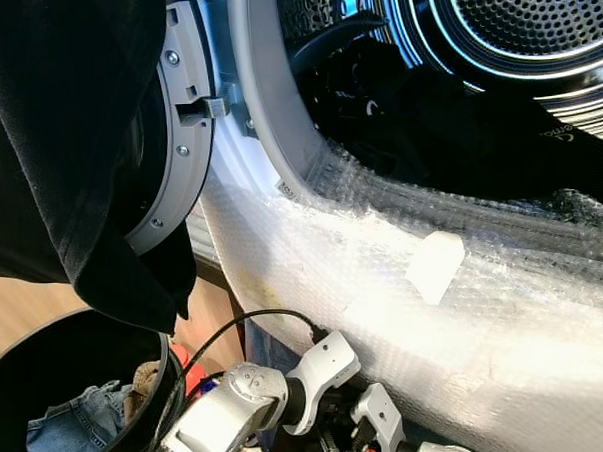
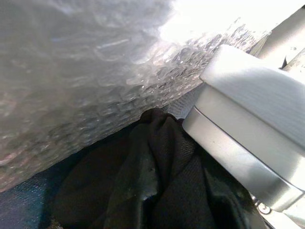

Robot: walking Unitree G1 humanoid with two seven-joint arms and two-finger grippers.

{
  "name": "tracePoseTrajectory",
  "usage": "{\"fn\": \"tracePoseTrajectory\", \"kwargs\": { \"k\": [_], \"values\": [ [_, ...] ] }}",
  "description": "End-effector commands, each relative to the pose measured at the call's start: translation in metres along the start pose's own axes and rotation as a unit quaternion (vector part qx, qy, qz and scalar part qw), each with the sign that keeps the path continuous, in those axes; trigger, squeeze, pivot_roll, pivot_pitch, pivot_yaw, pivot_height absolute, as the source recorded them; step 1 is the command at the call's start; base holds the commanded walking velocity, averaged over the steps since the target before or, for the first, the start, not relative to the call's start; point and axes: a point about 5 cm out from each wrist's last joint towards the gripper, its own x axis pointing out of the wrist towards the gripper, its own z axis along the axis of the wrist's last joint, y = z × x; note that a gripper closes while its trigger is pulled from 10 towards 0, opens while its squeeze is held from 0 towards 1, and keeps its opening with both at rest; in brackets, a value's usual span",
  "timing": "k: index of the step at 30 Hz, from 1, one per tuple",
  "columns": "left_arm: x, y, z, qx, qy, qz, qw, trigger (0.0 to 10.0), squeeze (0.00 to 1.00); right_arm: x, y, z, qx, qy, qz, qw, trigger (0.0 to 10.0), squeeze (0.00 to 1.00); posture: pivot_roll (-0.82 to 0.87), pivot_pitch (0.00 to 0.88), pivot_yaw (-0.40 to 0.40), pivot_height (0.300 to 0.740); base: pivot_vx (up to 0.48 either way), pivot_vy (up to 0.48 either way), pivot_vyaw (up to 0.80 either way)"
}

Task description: Clothes washing

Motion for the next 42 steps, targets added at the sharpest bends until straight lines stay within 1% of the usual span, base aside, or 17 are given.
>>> {"fn": "tracePoseTrajectory", "kwargs": {
  "k": [1,2,4,5,13,16,23,24,25,26,27,31,34,35,39,40,42],
  "values": [
    [-0.005,-0.006,0.028,0.038,-0.056,-0.011,0.998,0.0,0.00,0.005,0.005,-0.008,0.008,0.021,0.010,1.000,0.0,0.00,0.00,0.000,0.025,0.740,0.000,0.000,0.00],
    [-0.005,-0.006,0.028,0.038,-0.056,-0.011,0.998,0.0,0.00,0.005,0.005,-0.008,0.008,0.021,0.010,1.000,0.0,0.00,0.00,0.000,0.025,0.740,0.000,0.000,0.00],
    [-0.006,-0.003,0.025,0.036,-0.048,0.004,0.998,7.3,0.00,0.003,0.004,-0.009,0.007,0.024,0.010,1.000,0.0,0.00,0.00,0.000,0.024,0.740,0.000,0.000,0.00],
    [-0.007,-0.002,0.025,0.040,-0.046,0.009,0.998,10.0,0.00,0.003,0.003,-0.009,0.005,0.029,0.011,1.000,0.0,0.00,0.00,0.000,0.025,0.740,0.000,0.000,0.00],
    [-0.011,0.002,0.026,0.056,-0.038,0.022,0.997,10.0,0.00,0.002,0.001,-0.008,-0.002,0.031,0.012,0.999,0.0,0.00,0.00,0.000,0.029,0.740,0.000,0.000,0.00],
    [-0.013,0.004,0.024,0.057,-0.031,0.032,0.997,10.0,0.00,-0.001,0.000,-0.011,-0.012,0.046,0.015,0.999,0.0,0.00,0.00,0.000,0.028,0.740,0.000,0.000,0.00],
    [-0.015,0.006,0.027,0.065,-0.037,0.035,0.997,10.0,0.00,-0.004,-0.004,-0.009,-0.015,0.044,0.012,0.999,0.0,0.00,0.00,0.000,0.024,0.740,0.000,0.000,0.00],
    [-0.016,0.005,0.027,0.065,-0.038,0.031,0.997,10.0,0.26,-0.005,-0.005,-0.008,-0.015,0.043,0.012,0.999,0.0,0.00,0.00,0.000,0.025,0.740,0.000,0.000,0.00],
    [-0.016,0.005,0.027,0.064,-0.039,0.029,0.997,10.0,0.26,-0.005,-0.004,-0.008,-0.015,0.042,0.013,0.999,0.0,0.00,0.00,0.000,0.025,0.740,0.000,0.000,0.00],
    [-0.016,0.004,0.027,0.063,-0.041,0.026,0.997,10.0,0.73,-0.005,-0.004,-0.008,-0.015,0.042,0.014,0.999,0.0,0.00,0.00,0.000,0.024,0.740,0.000,0.000,0.00],
    [-0.017,0.000,0.026,0.061,-0.040,0.014,0.997,10.0,1.00,-0.007,-0.003,-0.009,-0.015,0.043,0.019,0.999,0.0,0.00,0.00,0.000,0.024,0.740,0.000,0.000,0.00],
    [-0.021,-0.005,0.023,0.044,-0.039,0.001,0.998,10.0,1.00,-0.012,0.000,-0.015,-0.018,0.050,0.028,0.998,0.0,0.00,0.00,0.000,0.024,0.740,0.000,0.000,0.00],
    [-0.026,-0.010,0.022,0.042,-0.039,-0.016,0.998,10.0,1.00,-0.014,0.001,-0.018,-0.024,0.059,0.034,0.997,0.0,0.00,0.00,0.012,0.026,0.740,0.000,0.000,0.00],
    [-0.031,-0.014,0.021,0.039,-0.042,-0.028,0.998,10.0,1.00,-0.017,0.002,-0.020,-0.026,0.063,0.043,0.997,0.0,0.00,0.00,0.012,0.026,0.740,0.000,0.000,0.00],
    [-0.043,-0.016,0.014,0.031,-0.036,-0.024,0.999,10.0,1.00,-0.024,0.008,-0.022,-0.022,0.065,0.061,0.996,0.0,0.00,0.00,0.022,0.027,0.740,0.000,0.000,0.00],
    [-0.053,-0.014,0.011,0.016,-0.038,-0.015,0.999,10.0,1.00,-0.027,0.007,-0.027,-0.027,0.078,0.061,0.995,0.0,0.00,0.01,0.025,0.026,0.740,0.000,0.000,0.00],
    [-0.056,-0.014,0.011,0.008,-0.045,-0.019,0.999,10.0,1.00,-0.027,0.006,-0.029,-0.028,0.085,0.058,0.994,0.0,0.00,0.01,0.025,0.026,0.740,0.000,0.000,0.00]
  ]
}}
